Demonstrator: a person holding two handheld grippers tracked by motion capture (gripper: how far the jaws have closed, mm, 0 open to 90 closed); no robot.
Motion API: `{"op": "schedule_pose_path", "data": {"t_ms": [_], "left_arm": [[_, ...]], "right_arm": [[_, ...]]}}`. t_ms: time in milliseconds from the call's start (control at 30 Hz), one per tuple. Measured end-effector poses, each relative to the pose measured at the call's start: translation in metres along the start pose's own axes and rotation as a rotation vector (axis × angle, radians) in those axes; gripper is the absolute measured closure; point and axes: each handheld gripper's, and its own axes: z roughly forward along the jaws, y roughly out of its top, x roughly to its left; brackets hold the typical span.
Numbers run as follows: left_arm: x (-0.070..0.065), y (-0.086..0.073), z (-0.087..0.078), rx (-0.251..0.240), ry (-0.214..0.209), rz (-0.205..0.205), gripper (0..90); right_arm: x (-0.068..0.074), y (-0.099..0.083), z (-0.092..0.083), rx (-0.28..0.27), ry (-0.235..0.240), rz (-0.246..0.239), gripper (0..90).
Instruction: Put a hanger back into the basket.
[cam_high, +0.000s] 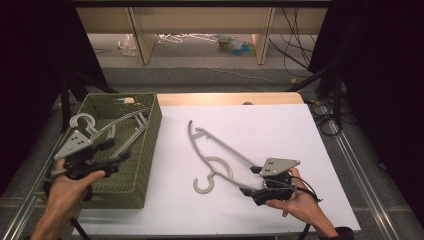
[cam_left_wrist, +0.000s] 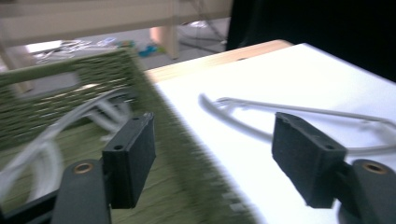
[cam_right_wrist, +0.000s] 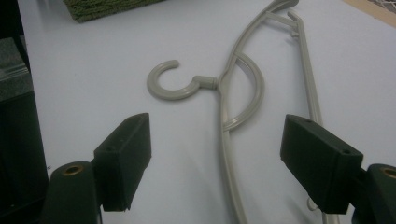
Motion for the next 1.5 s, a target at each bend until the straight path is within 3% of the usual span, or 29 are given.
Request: {"op": "schedule_pose_path", "data": {"t_ms": [133, 333, 367, 533, 600, 667, 700, 733, 800, 867, 1033, 1100, 1133, 1233, 1300, 1333, 1500], "left_arm": [[-0.020, -0.009, 0.007, -0.048, -0.054, -0.002, 26.2], [-0.049, -0.028, 0.019, -0.060, -0.121, 0.038, 15.9], [-0.052, -0.029, 0.022, -0.060, -0.144, 0.066, 16.0], [-0.076, -0.046, 0.029, -0.023, -0.166, 0.053, 16.2], [-0.078, -0.051, 0.031, -0.034, -0.187, 0.059, 16.1], [-0.082, -0.057, 0.031, -0.041, -0.198, 0.040, 16.1], [-0.083, -0.060, 0.032, -0.042, -0.202, 0.050, 16.1], [-0.083, -0.063, 0.033, -0.038, -0.206, 0.088, 16.1], [-0.086, -0.068, 0.033, -0.025, -0.207, 0.100, 16.1], [-0.090, -0.072, 0.032, -0.022, -0.200, 0.069, 16.1], [-0.095, -0.080, 0.035, -0.003, -0.208, 0.085, 16.2], [-0.098, -0.082, 0.037, -0.011, -0.215, 0.081, 16.3], [-0.097, -0.082, 0.036, 0.003, -0.215, 0.110, 16.3], [-0.099, -0.084, 0.037, 0.010, -0.216, 0.107, 16.3], [-0.097, -0.084, 0.038, 0.005, -0.220, 0.130, 16.3], [-0.099, -0.085, 0.037, 0.010, -0.214, 0.106, 16.3], [-0.097, -0.086, 0.037, 0.010, -0.216, 0.108, 16.5]], "right_arm": [[-0.001, 0.000, 0.000, -0.003, -0.004, 0.003, 25.7], [-0.001, -0.002, 0.003, 0.001, -0.004, 0.007, 25.0], [-0.001, -0.002, 0.003, 0.001, 0.002, 0.009, 25.0], [0.000, -0.003, 0.002, 0.002, 0.000, 0.004, 24.7], [0.000, -0.004, 0.002, 0.001, -0.008, 0.002, 24.7], [0.001, -0.005, 0.001, 0.001, -0.005, 0.007, 24.7], [0.001, -0.005, 0.001, 0.002, -0.004, 0.005, 24.7], [0.001, -0.005, 0.002, 0.003, 0.002, 0.003, 24.7], [0.002, -0.005, 0.003, 0.006, 0.000, 0.004, 24.7], [0.002, -0.005, 0.005, 0.016, 0.005, 0.000, 24.7], [0.001, -0.007, 0.008, 0.039, 0.000, 0.011, 24.8], [0.001, -0.008, 0.011, 0.057, -0.005, 0.018, 25.1], [0.000, -0.008, 0.012, 0.073, -0.006, 0.023, 25.4], [-0.003, -0.009, 0.022, 0.101, -0.021, 0.029, 26.6], [-0.006, -0.009, 0.029, 0.134, -0.024, 0.038, 28.1], [-0.007, -0.009, 0.033, 0.148, -0.022, 0.037, 29.1], [-0.012, -0.008, 0.047, 0.233, -0.009, 0.042, 35.1]]}}
